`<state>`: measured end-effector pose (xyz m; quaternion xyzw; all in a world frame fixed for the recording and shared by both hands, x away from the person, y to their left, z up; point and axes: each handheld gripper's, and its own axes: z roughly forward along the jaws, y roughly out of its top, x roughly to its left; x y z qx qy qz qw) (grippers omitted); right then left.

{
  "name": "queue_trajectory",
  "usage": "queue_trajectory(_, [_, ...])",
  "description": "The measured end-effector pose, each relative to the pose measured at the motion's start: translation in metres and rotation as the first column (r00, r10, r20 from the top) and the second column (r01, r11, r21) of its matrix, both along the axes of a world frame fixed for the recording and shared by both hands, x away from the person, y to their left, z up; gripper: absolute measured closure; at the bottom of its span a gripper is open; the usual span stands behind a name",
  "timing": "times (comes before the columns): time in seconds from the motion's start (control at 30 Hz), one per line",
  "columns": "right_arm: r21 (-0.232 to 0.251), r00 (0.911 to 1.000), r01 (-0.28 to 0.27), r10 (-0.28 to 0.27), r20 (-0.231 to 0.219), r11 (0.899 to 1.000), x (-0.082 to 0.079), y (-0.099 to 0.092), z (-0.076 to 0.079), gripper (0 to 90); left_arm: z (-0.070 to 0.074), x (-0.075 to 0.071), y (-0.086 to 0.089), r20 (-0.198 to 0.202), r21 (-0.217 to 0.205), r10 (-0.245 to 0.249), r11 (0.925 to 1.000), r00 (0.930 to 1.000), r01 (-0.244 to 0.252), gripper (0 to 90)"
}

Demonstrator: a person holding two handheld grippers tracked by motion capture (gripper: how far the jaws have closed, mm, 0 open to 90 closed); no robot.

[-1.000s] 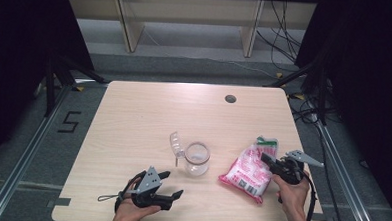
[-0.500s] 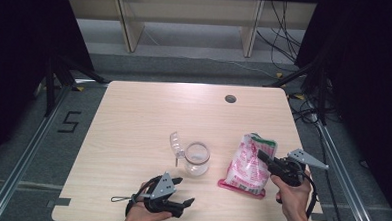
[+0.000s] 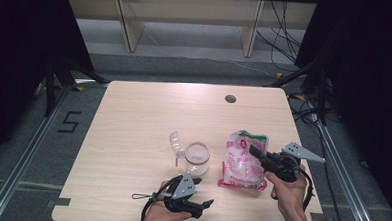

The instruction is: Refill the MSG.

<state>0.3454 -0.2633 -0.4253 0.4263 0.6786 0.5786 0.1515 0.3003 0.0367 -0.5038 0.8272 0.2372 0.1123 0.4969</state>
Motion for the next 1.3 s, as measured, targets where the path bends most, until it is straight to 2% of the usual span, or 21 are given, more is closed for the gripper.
queue_trajectory(0.03, [0.0, 1.0, 0.0, 0.0, 0.0, 1.0, 0.0, 0.0, 0.0, 90.0, 0.001, 0.001, -0.003, -0.013, -0.011, 0.004, 0.9999, 0.9999, -0.004, 24.5])
queue_trajectory(0.1, [-0.039, 0.9994, -0.03, 0.03, 0.019, 0.999, -0.001, 0.009, 0.012, 90.0, 0.0, 0.003, -0.01, -0.022, -0.023, 0.014, 0.9996, 0.9997, -0.014, 24.5])
queue_trajectory(0.13, [-0.046, 0.9983, -0.035, 0.037, 0.046, 0.998, 0.001, 0.011, 0.014, 90.0, -0.001, 0.003, -0.012, -0.024, -0.019, 0.019, 0.9996, 0.9995, -0.02, 24.5])
queue_trajectory(0.17, [-0.043, 0.999, -0.04, 0.041, 0.021, 0.998, -0.001, 0.013, 0.019, 90.0, -0.001, 0.003, -0.012, -0.024, -0.019, 0.019, 0.9996, 0.9995, -0.02, 24.5])
queue_trajectory(0.27, [-0.076, 0.9973, -0.047, 0.051, 0.053, 0.996, 0.003, 0.017, 0.024, 90.0, -0.002, 0.004, -0.018, -0.025, -0.031, 0.018, 0.9993, 0.9995, -0.019, 24.5])
queue_trajectory(0.3, [-0.08, 0.9986, -0.04, 0.043, 0.031, 0.996, 0.002, 0.017, 0.026, 90.0, -0.002, 0.006, -0.019, -0.014, -0.025, 0.03, 0.9992, 0.9994, -0.031, 24.7])
queue_trajectory(0.37, [-0.086, 0.9983, -0.041, 0.045, 0.038, 0.995, 0.003, 0.017, 0.028, 90.0, -0.002, 0.007, -0.019, -0.01, -0.018, 0.041, 0.999, 0.9991, -0.041, 24.8])
queue_trajectory(0.4, [-0.094, 0.9972, -0.042, 0.048, 0.058, 0.995, 0.005, 0.016, 0.03, 90.0, -0.003, 0.008, -0.022, -0.018, -0.036, 0.051, 0.998, 0.9986, -0.051, 24.8])
queue_trajectory(0.43, [-0.089, 0.9967, -0.05, 0.056, 0.059, 0.995, 0.005, 0.016, 0.031, 90.0, -0.002, 0.009, -0.022, 0.002, -0.014, 0.054, 0.9984, 0.9985, -0.054, 24.8])
queue_trajectory(0.5, [-0.086, 0.9968, -0.044, 0.049, 0.062, 0.995, 0.004, 0.016, 0.036, 90.0, -0.002, 0.01, -0.027, 0.009, 0.001, 0.059, 0.9982, 0.9982, -0.059, 25.0])
queue_trajectory(0.57, [-0.071, 0.9966, -0.051, 0.056, 0.061, 0.996, 0.004, 0.015, 0.045, 90.0, -0.002, 0.009, -0.034, 0.055, 0.028, 0.086, 0.9958, 0.9948, -0.087, 25.8])
queue_trajectory(0.63, [-0.074, 0.9963, -0.057, 0.061, 0.06, 0.996, 0.001, 0.017, 0.051, 90.0, 0.0, 0.009, -0.042, 0.066, 0.017, 0.083, 0.9963, 0.9944, -0.084, 26.2])
queue_trajectory(0.67, [-0.086, 0.994, -0.062, 0.07, 0.084, 0.994, 0.001, 0.017, 0.054, 90.0, 0.001, 0.009, -0.051, 0.108, 0.021, 0.105, 0.994, 0.9887, -0.107, 26.3])
queue_trajectory(0.8, [-0.091, 0.9917, -0.074, 0.082, 0.098, 0.993, -0.002, 0.019, 0.061, 90.0, 0.001, 0.009, -0.062, 0.093, 0.0, 0.13, 0.9915, 0.9872, -0.13, 26.6])
queue_trajectory(0.87, [-0.075, 0.9937, -0.075, 0.081, 0.078, 0.994, -0.007, 0.021, 0.067, 90.0, 0.002, 0.011, -0.069, 0.107, -0.009, 0.143, 0.9898, 0.984, -0.142, 27.7])
queue_trajectory(0.93, [-0.09, 0.9893, -0.083, 0.092, 0.113, 0.993, -0.008, 0.021, 0.07, 90.0, 0.002, 0.013, -0.075, 0.109, -0.025, 0.15, 0.9887, 0.9827, -0.148, 28.9])
queue_trajectory(1.03, [-0.078, 0.9888, -0.096, 0.104, 0.108, 0.992, -0.011, 0.022, 0.074, 90.0, 0.002, 0.015, -0.081, 0.112, -0.047, 0.158, 0.987, 0.981, -0.154, 30.7])
queue_trajectory(1.13, [-0.085, 0.988, -0.101, 0.11, 0.109, 0.991, -0.015, 0.025, 0.077, 90.0, 0.003, 0.016, -0.088, 0.138, -0.07, 0.19, 0.9809, 0.972, -0.181, 37.4])
queue_trajectory(1.23, [-0.085, 0.9865, -0.111, 0.12, 0.112, 0.99, -0.015, 0.027, 0.078, 90.0, 0.003, 0.016, -0.093, 0.164, -0.066, 0.201, 0.979, 0.9657, -0.193, 37.1])
queue_trajectory(1.27, [-0.098, 0.9844, -0.115, 0.127, 0.123, 0.989, -0.014, 0.029, 0.079, 90.0, 0.001, 0.016, -0.097, 0.154, -0.073, 0.225, 0.9737, 0.9621, -0.216, 39.7])
queue_trajectory(1.3, [-0.098, 0.9844, -0.115, 0.127, 0.123, 0.989, -0.014, 0.029, 0.079, 90.0, 0.001, 0.016, -0.097, 0.154, -0.073, 0.225, 0.9737, 0.9621, -0.216, 45.6])
